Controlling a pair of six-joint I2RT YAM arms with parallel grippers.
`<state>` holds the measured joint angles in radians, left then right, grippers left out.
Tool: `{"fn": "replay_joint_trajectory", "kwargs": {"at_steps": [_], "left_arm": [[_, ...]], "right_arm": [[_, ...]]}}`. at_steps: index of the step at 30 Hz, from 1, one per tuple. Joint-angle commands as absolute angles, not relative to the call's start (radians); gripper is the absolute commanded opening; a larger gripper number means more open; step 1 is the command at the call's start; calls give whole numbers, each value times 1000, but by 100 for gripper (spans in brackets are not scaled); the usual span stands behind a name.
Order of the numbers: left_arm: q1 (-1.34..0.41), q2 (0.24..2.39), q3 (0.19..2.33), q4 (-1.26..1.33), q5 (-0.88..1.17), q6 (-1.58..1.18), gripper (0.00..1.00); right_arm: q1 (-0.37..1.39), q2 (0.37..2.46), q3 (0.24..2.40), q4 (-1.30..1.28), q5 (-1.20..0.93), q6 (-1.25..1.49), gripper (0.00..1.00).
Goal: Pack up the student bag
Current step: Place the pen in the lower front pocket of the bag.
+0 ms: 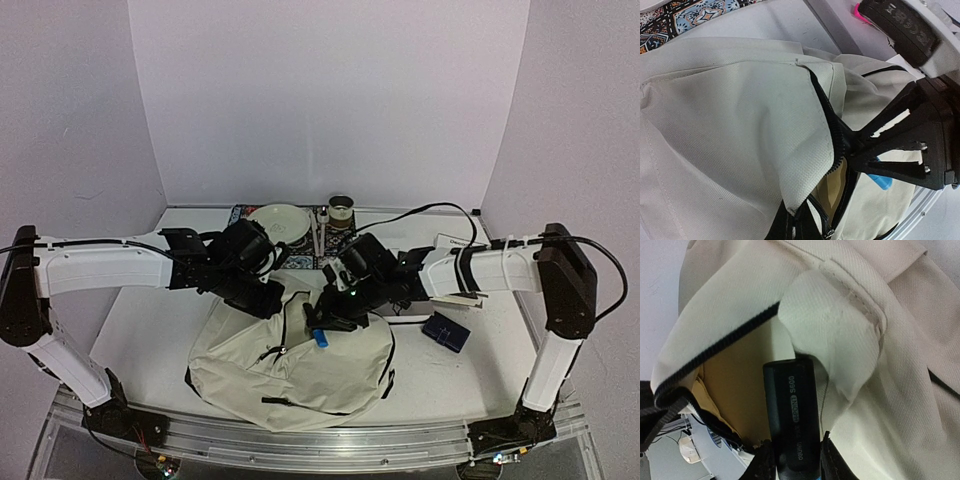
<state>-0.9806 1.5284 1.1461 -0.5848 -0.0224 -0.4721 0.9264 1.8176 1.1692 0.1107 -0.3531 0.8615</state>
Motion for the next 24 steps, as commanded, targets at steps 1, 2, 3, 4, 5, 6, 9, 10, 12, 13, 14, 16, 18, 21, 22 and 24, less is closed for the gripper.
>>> {"fn": "replay_joint_trajectory", "kwargs": {"at_steps": [1,2,3,4,5,6,9,10,12,13,14,16,18,21,22,24], "left_arm": [[-977,1508,1193,-515,-3,-481,0],[-976,1506,1188,-510,-3,-483,0],[-976,1504,1184,-506,9,-484,0],[-976,1502,1180,-503,22,-485,0],[-976,1502,1176,-498,28,-485,0],[-977,1504,1174,-494,33,-485,0],[-977,1507,1168,-481,51,-486,0],[-977,1507,1168,-477,54,-486,0],[-978,1504,1164,-470,58,-486,0],[-977,1502,1162,-466,58,-487,0],[-977,1501,1162,-464,58,-488,0],[-977,1500,1159,-462,56,-488,0],[-977,1500,1157,-462,54,-487,0],[-977,1500,1150,-462,43,-488,0],[-977,1499,1146,-462,38,-489,0],[-976,1498,1143,-462,30,-489,0]], "right_arm": [[929,1869,1230,257,-378,953,0],[931,1880,1241,276,-384,962,0],[933,1891,1248,290,-388,970,0],[935,1901,1255,306,-390,978,0],[937,1910,1261,331,-390,987,0],[939,1917,1261,354,-385,998,0],[942,1932,1244,434,-351,1031,0],[941,1935,1238,458,-337,1041,0],[945,1945,1227,508,-305,1066,2],[949,1951,1226,527,-289,1076,7],[954,1961,1232,538,-281,1082,11],[964,1985,1252,547,-289,1085,21],[969,2001,1263,549,-305,1082,33],[971,1987,1249,547,-314,1066,43],[971,1977,1240,544,-314,1055,47],[971,1955,1234,518,-322,1023,55]]}}
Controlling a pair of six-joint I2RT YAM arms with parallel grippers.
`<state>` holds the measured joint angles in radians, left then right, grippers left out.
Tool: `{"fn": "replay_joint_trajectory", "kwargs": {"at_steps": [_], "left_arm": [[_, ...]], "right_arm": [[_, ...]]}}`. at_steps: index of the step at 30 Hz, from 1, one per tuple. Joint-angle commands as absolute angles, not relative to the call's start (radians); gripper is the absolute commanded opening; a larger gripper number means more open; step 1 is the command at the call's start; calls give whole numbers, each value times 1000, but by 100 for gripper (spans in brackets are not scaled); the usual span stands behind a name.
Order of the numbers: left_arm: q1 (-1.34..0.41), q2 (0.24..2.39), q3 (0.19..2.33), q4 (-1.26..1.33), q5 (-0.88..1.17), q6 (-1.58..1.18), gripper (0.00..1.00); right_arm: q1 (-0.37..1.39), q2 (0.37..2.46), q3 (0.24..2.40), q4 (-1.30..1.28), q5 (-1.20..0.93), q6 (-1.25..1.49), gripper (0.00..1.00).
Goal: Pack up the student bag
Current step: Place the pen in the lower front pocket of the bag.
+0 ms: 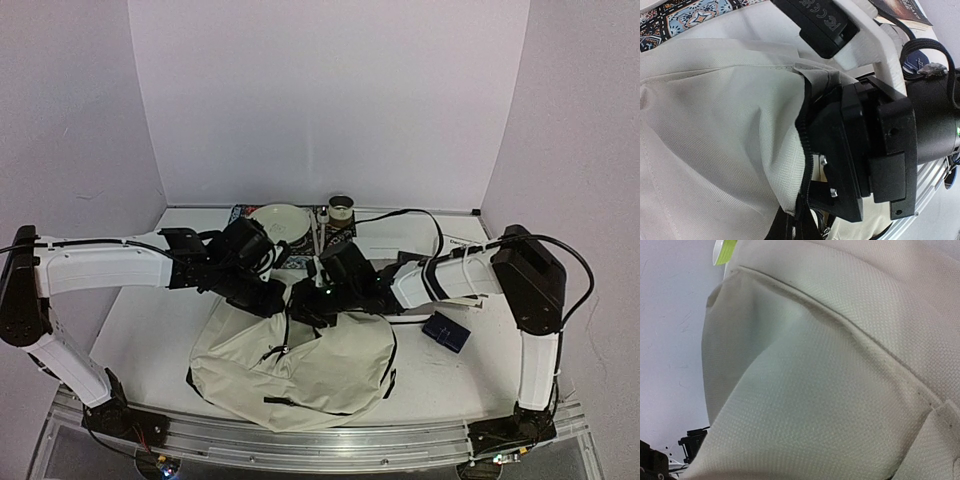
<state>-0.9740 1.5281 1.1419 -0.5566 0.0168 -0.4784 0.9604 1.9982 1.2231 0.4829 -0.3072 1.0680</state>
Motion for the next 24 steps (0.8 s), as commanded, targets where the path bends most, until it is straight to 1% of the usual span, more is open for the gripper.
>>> {"fn": "replay_joint_trajectory", "kwargs": {"at_steps": [1,4,14,19,24], "left_arm": [[-976,1498,1140,-461,27,-489,0],[-974,1495,1134,-462,17,-488,0],[-963,1483,1119,-461,9,-486,0],[-955,1476,1107,-462,10,-483,0],[-949,1471,1101,-461,9,-482,0]], "right_arm": [[970,1943,1234,497,-326,1002,59],[970,1896,1232,416,-323,925,62],[941,1754,1268,16,-275,633,67],[898,1660,1250,-176,-152,460,71],[806,1603,1233,-307,-6,291,71]]}}
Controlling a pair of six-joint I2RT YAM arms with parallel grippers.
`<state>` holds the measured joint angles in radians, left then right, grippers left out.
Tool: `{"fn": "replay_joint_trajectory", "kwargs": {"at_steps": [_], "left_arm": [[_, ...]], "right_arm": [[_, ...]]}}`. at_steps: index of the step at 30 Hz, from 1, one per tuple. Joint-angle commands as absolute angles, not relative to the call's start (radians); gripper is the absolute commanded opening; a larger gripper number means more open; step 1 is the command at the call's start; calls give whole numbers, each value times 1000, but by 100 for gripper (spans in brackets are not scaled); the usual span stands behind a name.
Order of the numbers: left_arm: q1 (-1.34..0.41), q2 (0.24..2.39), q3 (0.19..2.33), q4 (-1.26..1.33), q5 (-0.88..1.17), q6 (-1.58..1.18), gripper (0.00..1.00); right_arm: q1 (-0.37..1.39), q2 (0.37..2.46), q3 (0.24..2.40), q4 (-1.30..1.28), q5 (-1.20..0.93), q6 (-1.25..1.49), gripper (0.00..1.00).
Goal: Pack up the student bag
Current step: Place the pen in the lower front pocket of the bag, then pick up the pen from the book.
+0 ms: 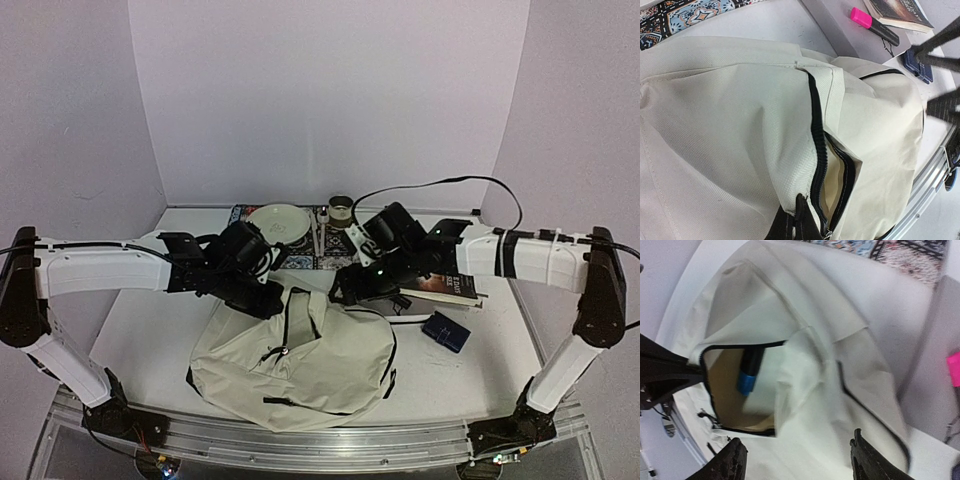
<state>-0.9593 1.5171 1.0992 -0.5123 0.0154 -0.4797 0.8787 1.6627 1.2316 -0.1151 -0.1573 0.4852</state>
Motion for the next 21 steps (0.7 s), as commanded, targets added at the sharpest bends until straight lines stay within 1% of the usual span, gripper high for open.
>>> {"fn": "replay_joint_trajectory", "kwargs": {"at_steps": [1,2,5,8,13,21], "left_arm": [[-948,1471,1100,-462,9,-482,0],[-947,1470,1100,-462,9,-482,0],[-946,1470,1100,-461,13,-481,0],[-944,1470,1100,-462,15,-477,0],[-941,1473,1101,-468,25,-474,0],[-937,1488,1110,-474,35,-474,0]], "right_arm": [[780,1601,1228,-324,23,253,71],[764,1601,1226,-337,60,232,70],[706,1622,1236,-380,82,165,68],[666,1655,1242,-394,81,130,63],[637,1727,1266,-403,89,89,48],[626,1838,1345,-404,68,31,44]]}}
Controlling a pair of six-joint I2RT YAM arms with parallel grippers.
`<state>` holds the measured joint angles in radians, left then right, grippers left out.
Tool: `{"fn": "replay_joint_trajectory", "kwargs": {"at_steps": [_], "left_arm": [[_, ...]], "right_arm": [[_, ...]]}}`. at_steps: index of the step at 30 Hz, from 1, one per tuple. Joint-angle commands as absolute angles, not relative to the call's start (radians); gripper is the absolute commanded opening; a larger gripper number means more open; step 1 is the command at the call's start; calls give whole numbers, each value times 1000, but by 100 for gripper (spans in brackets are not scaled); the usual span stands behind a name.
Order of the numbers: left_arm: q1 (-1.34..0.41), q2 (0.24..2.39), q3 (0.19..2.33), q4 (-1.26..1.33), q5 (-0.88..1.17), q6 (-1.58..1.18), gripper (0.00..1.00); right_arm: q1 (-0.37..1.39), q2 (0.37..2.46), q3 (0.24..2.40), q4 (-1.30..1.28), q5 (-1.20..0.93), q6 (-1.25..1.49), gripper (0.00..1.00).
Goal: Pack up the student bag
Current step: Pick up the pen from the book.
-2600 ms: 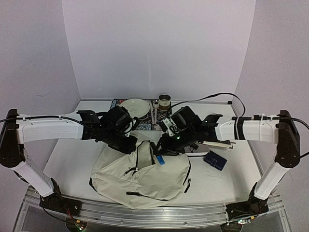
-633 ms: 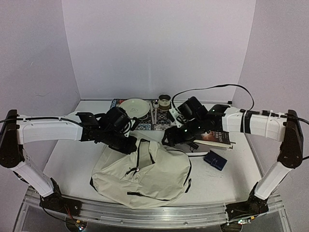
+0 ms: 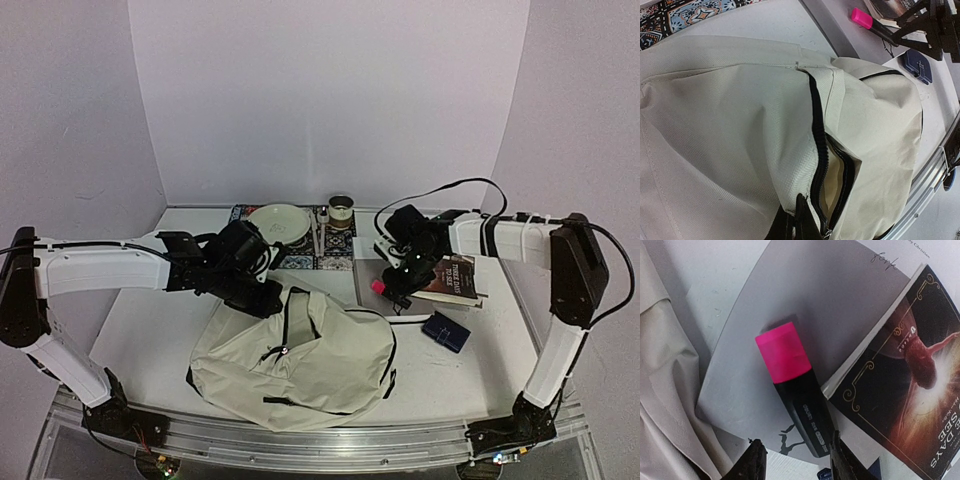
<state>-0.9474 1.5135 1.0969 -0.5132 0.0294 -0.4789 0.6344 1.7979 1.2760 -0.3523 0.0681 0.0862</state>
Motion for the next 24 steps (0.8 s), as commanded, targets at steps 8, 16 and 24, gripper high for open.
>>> {"fn": "replay_joint_trajectory", "kwargs": {"at_steps": [8,16,24], "left_arm": [[-934,1499,1113,-476,35,-470,0],[-927,1503,1113,-479,31,-465,0],[-924,1503,1111,-478,15,-460,0]], "right_arm": [[608,1932,1380,-405,48,11,42],[606,2018,1412,-421,14,-35,38],[606,2012,1442,-490,-55,-109,15]]}}
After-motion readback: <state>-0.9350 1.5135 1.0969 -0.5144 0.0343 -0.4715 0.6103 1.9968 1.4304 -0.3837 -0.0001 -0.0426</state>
